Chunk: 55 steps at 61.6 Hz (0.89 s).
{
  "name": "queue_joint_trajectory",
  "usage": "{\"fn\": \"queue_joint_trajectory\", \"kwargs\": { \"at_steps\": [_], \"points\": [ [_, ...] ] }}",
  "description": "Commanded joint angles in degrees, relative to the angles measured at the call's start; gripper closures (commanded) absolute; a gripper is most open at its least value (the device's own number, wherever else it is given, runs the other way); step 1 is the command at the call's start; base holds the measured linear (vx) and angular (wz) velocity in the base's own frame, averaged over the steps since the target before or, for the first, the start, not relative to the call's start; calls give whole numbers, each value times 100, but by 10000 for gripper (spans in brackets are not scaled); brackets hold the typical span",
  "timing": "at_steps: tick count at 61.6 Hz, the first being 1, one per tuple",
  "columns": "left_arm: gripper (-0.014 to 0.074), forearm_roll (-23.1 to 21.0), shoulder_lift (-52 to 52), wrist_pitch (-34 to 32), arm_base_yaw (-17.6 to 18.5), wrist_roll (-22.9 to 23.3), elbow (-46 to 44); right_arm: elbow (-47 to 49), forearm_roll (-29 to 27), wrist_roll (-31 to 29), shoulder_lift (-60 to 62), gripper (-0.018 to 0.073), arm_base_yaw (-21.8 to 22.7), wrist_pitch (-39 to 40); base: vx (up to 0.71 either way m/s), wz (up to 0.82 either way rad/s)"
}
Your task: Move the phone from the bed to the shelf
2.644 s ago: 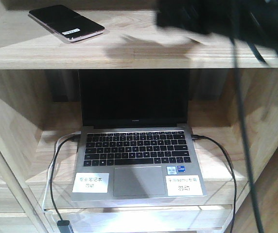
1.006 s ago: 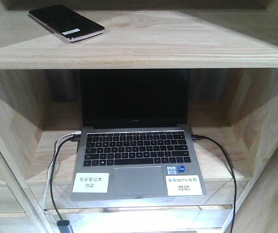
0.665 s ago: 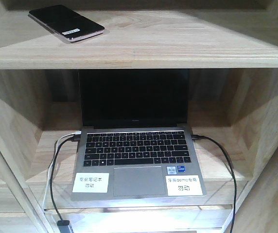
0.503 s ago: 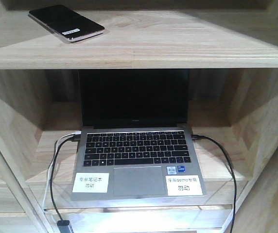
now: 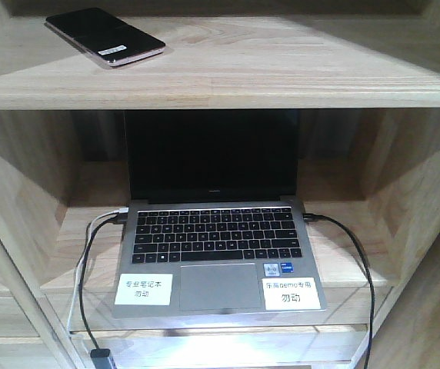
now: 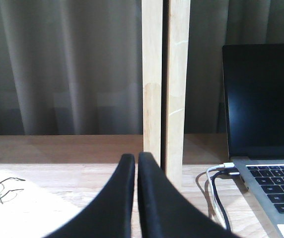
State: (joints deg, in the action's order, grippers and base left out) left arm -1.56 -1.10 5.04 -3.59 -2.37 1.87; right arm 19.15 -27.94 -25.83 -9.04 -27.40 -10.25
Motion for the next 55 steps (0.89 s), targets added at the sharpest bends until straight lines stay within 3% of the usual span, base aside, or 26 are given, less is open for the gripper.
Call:
{"fn": "queue_joint_trajectory", "kwargs": {
  "at_steps": [1,8,14,24,43,55],
  "points": [
    [595,-56,-41,-413,36,50,-143,144,1298,1237,-57,564,25,374,0,0],
    [595,-56,-41,-413,36,50,-143,144,2629,2657,-57,564,25,380,0,0],
    [595,-56,-41,-413,36,50,-143,144,2999,3273,-63,564,43,391,0,0],
    [595,-56,-41,-413,36,50,-143,144,2907,3278,-63,564,484,415,0,0],
    [595,-56,-41,-413,36,50,-143,136,2718,2729,-63,564,2471,131,0,0],
    [595,-56,-41,-413,36,50,-143,-316,2718,2680,-32,564,3054,601,0,0]
  ]
}}
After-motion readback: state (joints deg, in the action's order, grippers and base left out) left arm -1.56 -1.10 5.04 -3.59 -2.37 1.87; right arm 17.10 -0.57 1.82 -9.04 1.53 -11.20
